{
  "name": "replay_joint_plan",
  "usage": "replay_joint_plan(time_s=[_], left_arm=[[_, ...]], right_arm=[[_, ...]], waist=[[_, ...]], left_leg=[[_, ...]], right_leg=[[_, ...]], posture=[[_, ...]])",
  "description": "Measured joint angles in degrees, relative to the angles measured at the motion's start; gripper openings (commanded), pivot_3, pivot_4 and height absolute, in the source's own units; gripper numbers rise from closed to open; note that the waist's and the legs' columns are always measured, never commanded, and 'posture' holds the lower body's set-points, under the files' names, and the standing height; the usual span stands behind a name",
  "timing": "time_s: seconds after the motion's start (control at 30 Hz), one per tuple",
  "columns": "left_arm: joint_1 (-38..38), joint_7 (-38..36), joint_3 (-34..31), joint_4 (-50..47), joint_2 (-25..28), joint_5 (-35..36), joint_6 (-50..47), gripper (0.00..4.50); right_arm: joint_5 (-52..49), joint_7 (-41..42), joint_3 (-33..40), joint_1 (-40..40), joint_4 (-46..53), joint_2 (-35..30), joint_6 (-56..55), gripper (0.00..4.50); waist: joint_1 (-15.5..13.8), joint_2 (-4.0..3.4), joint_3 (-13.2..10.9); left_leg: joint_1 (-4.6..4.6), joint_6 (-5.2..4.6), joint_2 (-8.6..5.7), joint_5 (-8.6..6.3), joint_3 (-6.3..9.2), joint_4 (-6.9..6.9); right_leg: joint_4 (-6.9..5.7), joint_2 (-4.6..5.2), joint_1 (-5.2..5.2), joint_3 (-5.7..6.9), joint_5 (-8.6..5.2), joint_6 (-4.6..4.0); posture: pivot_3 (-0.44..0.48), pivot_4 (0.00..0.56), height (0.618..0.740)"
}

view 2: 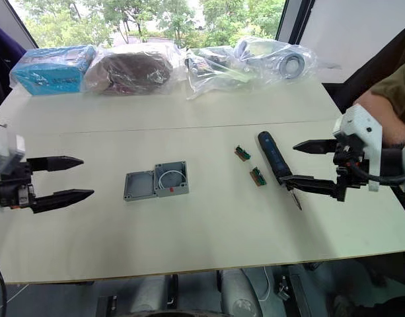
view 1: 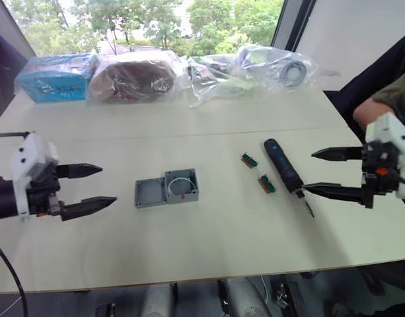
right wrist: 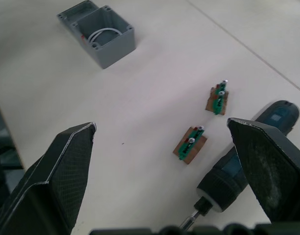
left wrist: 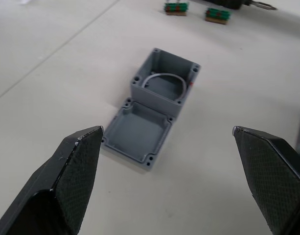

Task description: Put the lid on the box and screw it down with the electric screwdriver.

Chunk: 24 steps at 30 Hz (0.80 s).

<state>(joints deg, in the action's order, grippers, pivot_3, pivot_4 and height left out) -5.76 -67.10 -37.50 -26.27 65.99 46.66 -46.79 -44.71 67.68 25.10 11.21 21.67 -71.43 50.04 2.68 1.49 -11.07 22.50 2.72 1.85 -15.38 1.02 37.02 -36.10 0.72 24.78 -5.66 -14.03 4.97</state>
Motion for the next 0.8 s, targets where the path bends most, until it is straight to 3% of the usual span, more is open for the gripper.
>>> replay_joint_plan(time_s=[0.6, 0.7, 0.8], left_arm=[[0.0, -6.07, 2.12, 4.66, -0.81, -4.8, 7.44, 4.36], [4.46, -4.05, 7.69, 4.88, -1.56, -5.0, 7.84, 4.36], [12.74, -3.68, 19.03, 5.23, -3.5, -7.93, 10.43, 4.36]], right_arm=[[-0.61, -2.81, -4.49, 3.68, 0.91, 1.29, -0.08, 4.5], [-0.6, -5.54, -5.97, 5.25, 1.51, 3.47, 0.01, 4.5], [-0.51, -8.02, -8.57, 6.07, 3.38, 6.03, -0.07, 4.5]], waist=[[0.0, -0.09, -0.06], [-0.11, -0.09, -0.06], [-0.26, -0.08, -0.05]], left_leg=[[-0.02, 0.0, 0.01, 0.0, -0.25, 0.1], [-0.04, 0.0, 0.0, 0.0, -0.26, 0.17], [-0.04, 0.0, -0.01, 0.0, -0.25, 0.23]], right_leg=[[-0.12, 0.0, 0.08, -0.21, 0.03, 0.0], [-0.15, 0.01, 0.02, -0.23, 0.05, 0.0], [-0.17, 0.01, -0.03, -0.23, 0.14, -0.08]], posture=[[0.0, 0.15, 0.74], [0.0, 0.15, 0.74], [0.0, 0.15, 0.74]])
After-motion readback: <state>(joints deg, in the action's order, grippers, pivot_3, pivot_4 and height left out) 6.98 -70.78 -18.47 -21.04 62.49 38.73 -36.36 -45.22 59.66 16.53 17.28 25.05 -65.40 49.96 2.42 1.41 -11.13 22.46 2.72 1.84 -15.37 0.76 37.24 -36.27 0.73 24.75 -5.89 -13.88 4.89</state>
